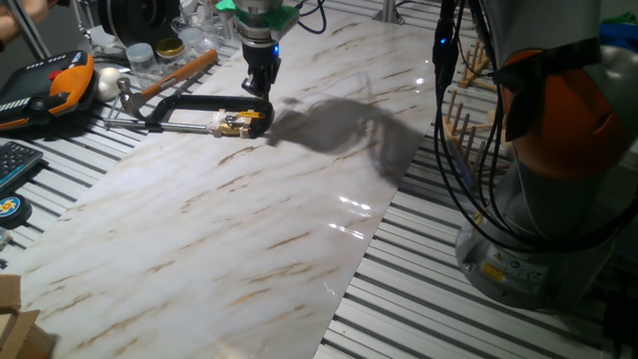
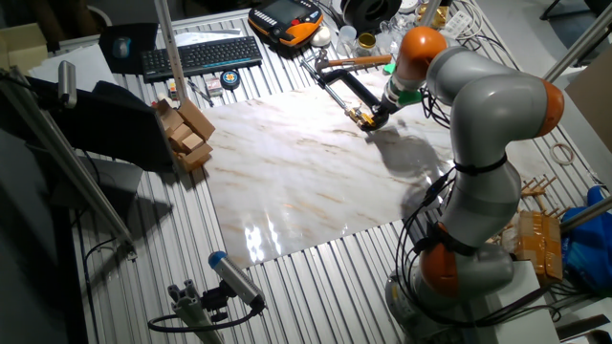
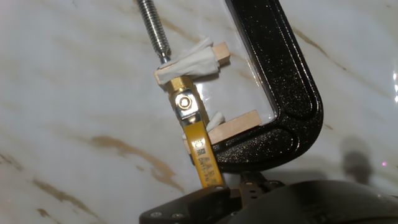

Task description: Turn off the water tap

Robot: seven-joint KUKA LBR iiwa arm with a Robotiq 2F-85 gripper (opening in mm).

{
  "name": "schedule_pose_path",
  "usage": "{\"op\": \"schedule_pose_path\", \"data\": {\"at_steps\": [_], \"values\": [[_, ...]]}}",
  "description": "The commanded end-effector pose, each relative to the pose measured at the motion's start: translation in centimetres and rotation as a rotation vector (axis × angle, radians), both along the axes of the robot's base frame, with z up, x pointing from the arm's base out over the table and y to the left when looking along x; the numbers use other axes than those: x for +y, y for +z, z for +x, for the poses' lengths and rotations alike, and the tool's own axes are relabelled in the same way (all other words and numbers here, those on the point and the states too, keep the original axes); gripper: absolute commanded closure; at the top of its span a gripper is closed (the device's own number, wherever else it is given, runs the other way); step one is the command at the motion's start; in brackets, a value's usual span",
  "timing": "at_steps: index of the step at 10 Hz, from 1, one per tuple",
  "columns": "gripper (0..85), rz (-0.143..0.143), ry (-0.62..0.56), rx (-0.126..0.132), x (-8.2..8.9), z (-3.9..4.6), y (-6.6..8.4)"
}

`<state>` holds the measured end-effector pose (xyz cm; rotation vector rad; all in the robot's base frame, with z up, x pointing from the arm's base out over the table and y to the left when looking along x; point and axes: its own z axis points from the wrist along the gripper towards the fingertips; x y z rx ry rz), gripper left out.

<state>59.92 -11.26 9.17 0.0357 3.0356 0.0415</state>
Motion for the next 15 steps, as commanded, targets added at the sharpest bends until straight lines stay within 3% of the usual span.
{"op": "schedule_pose_path", "data": {"at_steps": [1,8,15], "values": [[85.0,0.0,-0.011,-0.002,0.05,0.05,-0.15],[85.0,0.012,-0.072,-0.02,0.23,0.33,-0.94],[85.0,0.031,-0.106,-0.013,0.47,0.22,-1.11]]}}
